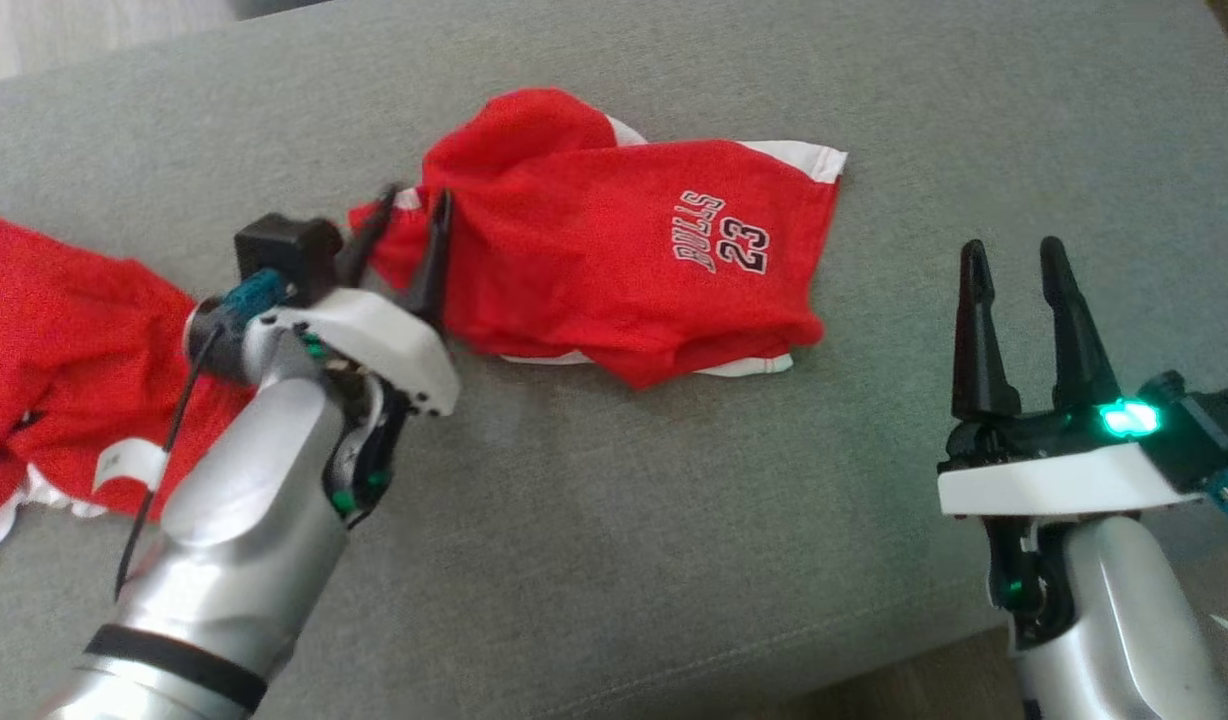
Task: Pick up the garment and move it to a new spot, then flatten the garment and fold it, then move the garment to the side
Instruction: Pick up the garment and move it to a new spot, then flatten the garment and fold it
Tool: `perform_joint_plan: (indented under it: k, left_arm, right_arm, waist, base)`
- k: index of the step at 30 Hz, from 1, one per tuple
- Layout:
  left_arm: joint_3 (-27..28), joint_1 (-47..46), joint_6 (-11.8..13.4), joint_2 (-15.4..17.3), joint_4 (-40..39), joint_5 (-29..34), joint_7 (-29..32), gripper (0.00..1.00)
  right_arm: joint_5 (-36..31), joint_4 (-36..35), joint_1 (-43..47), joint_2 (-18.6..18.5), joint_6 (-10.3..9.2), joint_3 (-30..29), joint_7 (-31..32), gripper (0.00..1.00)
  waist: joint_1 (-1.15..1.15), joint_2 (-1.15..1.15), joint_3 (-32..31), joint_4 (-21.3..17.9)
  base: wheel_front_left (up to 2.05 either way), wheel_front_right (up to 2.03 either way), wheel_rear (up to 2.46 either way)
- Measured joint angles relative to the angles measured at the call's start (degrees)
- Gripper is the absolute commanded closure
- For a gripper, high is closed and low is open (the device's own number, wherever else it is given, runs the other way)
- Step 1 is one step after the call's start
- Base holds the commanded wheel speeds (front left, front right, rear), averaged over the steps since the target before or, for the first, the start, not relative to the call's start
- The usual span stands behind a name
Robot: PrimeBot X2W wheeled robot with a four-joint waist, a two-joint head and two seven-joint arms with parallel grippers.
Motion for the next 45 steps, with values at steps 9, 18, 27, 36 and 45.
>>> perform_joint_plan:
  k: [9, 18, 27, 36, 45]
  left_arm:
    - [10.0, 3.1, -0.9, -1.2, -4.4, 5.6, -0.5, 0.00]
    - [21.4, 21.3, -4.1, -4.1, -19.2, 15.4, -0.5, 0.00]
    - [29.8, 34.6, -7.4, -9.5, -25.9, 19.3, -0.5, 0.00]
    - [29.5, 34.9, -9.4, -9.9, -26.2, 20.8, -0.5, 0.00]
    - [27.2, 34.5, -9.4, -10.0, -26.1, 20.0, -0.5, 0.00]
  right_arm:
    - [-2.4, 0.9, -0.4, 0.0, 0.00, -0.1, 0.0, 0.00]
    - [-5.1, 2.5, 3.0, 0.0, 0.00, -1.9, 0.0, 0.00]
    - [-5.6, 4.0, 7.2, 0.0, 0.00, -2.2, 0.0, 0.00]
    - [-6.5, 5.2, 7.8, 0.0, 0.00, -1.1, 0.0, 0.00]
    - [-12.1, 13.2, 3.6, 0.0, 0.00, 5.1, 0.0, 0.00]
  waist:
    - [-0.01, 0.00, -0.8, 4.2]
    - [-0.02, 0.00, -4.6, 9.4]
    - [-0.02, 0.00, -9.5, 13.0]
    - [-0.02, 0.00, -9.8, 15.0]
    - [-0.01, 0.00, -7.5, 18.0]
  base:
    - [0.00, 0.00, 0.00]
    - [0.00, 0.00, 0.00]
    - [0.00, 0.00, 0.00]
    - [0.00, 0.00, 0.00]
    - [0.00, 0.00, 0.00]
